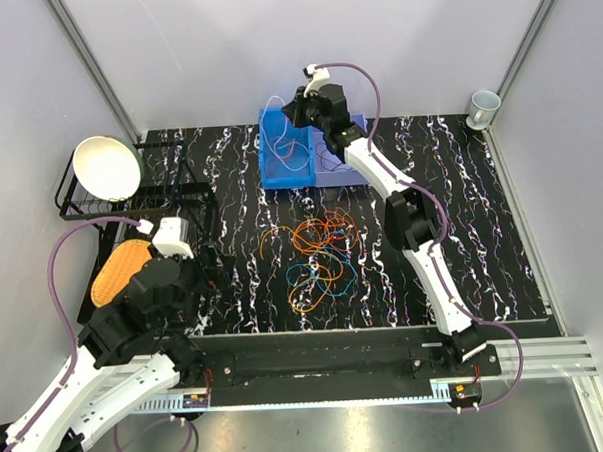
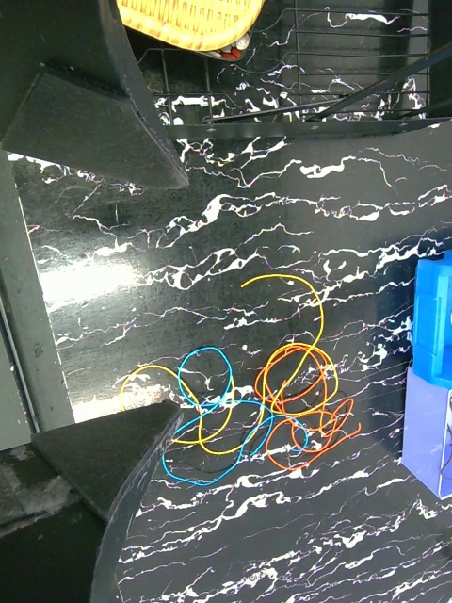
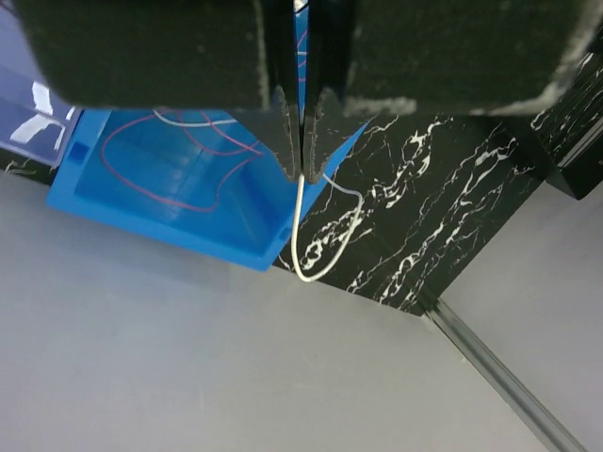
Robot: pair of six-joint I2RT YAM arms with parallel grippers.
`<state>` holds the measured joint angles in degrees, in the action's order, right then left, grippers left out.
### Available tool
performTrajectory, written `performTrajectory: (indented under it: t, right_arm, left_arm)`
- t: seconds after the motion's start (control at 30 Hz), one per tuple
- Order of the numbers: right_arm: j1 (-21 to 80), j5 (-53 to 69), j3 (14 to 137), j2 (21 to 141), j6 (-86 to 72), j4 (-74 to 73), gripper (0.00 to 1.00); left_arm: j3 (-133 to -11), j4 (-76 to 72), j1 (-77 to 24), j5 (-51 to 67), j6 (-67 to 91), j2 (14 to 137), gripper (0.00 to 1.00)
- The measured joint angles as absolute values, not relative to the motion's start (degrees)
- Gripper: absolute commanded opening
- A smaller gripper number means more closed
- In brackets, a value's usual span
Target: Untangle the cables
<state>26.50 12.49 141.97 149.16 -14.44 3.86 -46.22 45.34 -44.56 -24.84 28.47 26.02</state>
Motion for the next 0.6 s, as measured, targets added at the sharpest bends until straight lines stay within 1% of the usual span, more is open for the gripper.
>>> performTrajectory:
  t: [0.23, 0.27, 0.3, 0.33, 0.37, 0.43, 0.53, 0.6]
  right_arm:
    - [26.50, 12.45, 141.97, 150.15, -15.66, 2.68, 0.08]
    - [26.50, 12.40, 141.97, 150.15, -15.68, 2.68, 0.14]
    - [26.50, 11.88, 141.97, 150.15, -15.70, 2.48, 0.28]
    - [26.50, 11.75, 141.97, 150.15, -15.70, 2.31, 0.57]
    - [26.50, 11.35, 141.97, 150.15, -15.73, 1.78, 0.64]
    - [26.50, 10.70, 141.97, 150.15, -15.75, 0.93, 0.75]
    - [26.50, 9.69, 141.95, 149.97, -15.44, -0.10, 0.79]
    - [26.50, 9.04, 141.49, 149.08, -15.42, -1.52, 0.80]
  left_arm:
    - [-46.22, 45.34, -44.53, -24.67, 28.47, 26.02, 0.99]
    - [-46.22, 45.34, -44.51, -24.67, 28.47, 26.02, 0.99]
    - [-46.22, 45.34, -44.47, -24.67, 28.45, 26.02, 0.99]
    - [-46.22, 45.34, -44.47, -24.67, 28.45, 26.02, 0.99]
    - [-46.22, 45.34, -44.42, -24.67, 28.45, 26.02, 0.99]
    - [-46.22, 45.34, -44.38, -24.67, 28.45, 26.02, 0.99]
    - [-46.22, 45.34, -44.38, -24.67, 28.45, 26.02, 0.99]
    - [-46.22, 45.34, -44.36, -24.67, 28.45, 26.04, 0.99]
